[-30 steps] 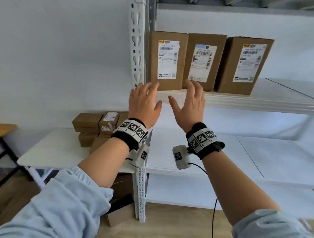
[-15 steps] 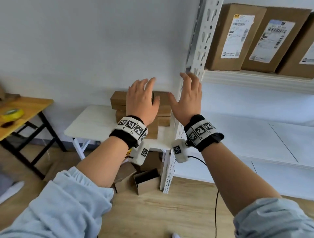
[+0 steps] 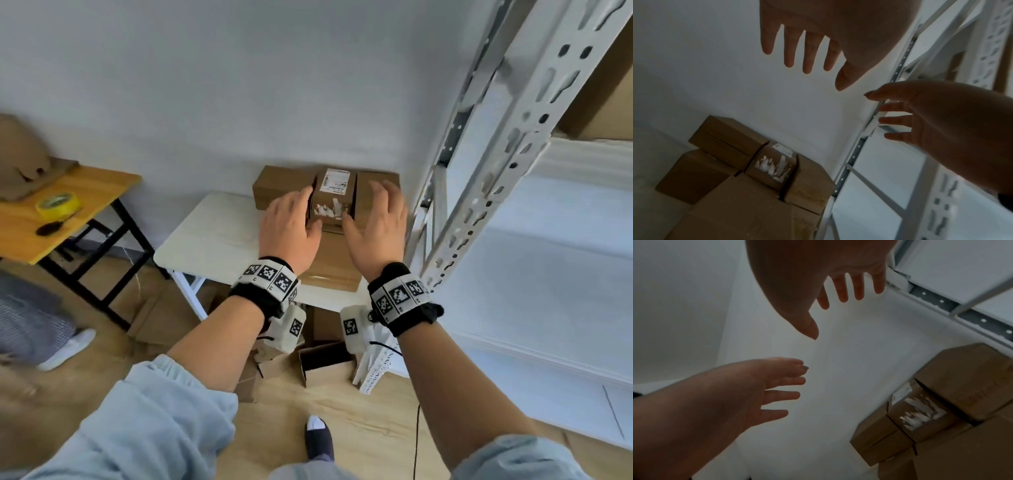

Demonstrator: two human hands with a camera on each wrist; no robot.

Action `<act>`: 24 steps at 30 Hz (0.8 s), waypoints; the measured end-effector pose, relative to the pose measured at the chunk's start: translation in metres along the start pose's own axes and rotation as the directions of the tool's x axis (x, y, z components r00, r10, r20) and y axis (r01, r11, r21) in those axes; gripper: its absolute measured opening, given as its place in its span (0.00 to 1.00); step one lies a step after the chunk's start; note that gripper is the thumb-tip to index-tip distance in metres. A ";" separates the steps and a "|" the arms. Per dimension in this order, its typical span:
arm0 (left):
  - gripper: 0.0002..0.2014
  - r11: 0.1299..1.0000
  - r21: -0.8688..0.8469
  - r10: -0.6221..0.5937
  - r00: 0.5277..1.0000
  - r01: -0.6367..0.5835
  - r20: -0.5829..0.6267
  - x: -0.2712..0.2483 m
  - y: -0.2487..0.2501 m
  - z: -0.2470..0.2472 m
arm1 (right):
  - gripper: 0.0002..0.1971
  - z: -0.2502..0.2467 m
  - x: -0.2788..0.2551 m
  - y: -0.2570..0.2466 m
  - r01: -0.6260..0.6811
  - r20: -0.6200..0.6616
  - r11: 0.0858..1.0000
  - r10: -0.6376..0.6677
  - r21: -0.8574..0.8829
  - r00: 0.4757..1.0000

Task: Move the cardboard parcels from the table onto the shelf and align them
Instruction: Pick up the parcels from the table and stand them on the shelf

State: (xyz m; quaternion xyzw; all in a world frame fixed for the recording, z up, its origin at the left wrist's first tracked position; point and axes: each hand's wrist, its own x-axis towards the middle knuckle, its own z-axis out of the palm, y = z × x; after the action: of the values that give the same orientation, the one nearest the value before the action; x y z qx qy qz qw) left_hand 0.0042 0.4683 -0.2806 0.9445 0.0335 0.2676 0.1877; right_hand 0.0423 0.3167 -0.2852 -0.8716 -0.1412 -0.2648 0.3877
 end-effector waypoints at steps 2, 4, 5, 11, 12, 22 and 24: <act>0.27 0.999 0.001 -0.033 0.999 0.033 0.035 0.018 -0.012 0.025 | 0.31 0.023 0.012 0.019 -0.044 0.043 0.999 0.043 0.003 0.998; 0.27 0.997 0.016 -0.077 0.993 0.076 0.086 0.031 -0.024 0.051 | 0.31 0.044 0.021 0.041 -0.093 0.100 0.996 0.094 -0.010 0.991; 0.27 0.995 0.024 -0.103 0.988 0.100 0.117 0.036 -0.030 0.064 | 0.31 0.053 0.024 0.052 -0.116 0.128 0.993 0.117 -0.021 0.985; 0.29 0.968 0.083 -0.252 0.917 0.238 0.308 0.043 -0.066 0.137 | 0.30 0.091 0.032 0.109 -0.277 0.246 0.949 0.307 -0.148 0.919; 0.29 0.962 0.095 -0.273 0.901 0.256 0.338 0.042 -0.072 0.147 | 0.31 0.097 0.031 0.118 -0.308 0.265 0.937 0.343 -0.167 0.901; 0.35 0.858 0.158 -0.493 0.698 0.489 0.520 0.028 -0.111 0.209 | 0.37 0.161 -0.011 0.172 -0.505 0.372 0.832 0.554 -0.229 0.745; 0.36 0.824 0.151 -0.530 0.651 0.546 0.543 0.023 -0.113 0.216 | 0.38 0.168 -0.019 0.176 -0.548 0.382 0.799 0.601 -0.247 0.703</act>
State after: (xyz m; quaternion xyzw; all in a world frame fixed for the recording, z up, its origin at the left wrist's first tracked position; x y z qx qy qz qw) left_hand 0.1397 0.5035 -0.4814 0.9246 0.2512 -0.0902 0.2720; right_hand 0.1652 0.3262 -0.4956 -0.9290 0.0691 0.0667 0.3575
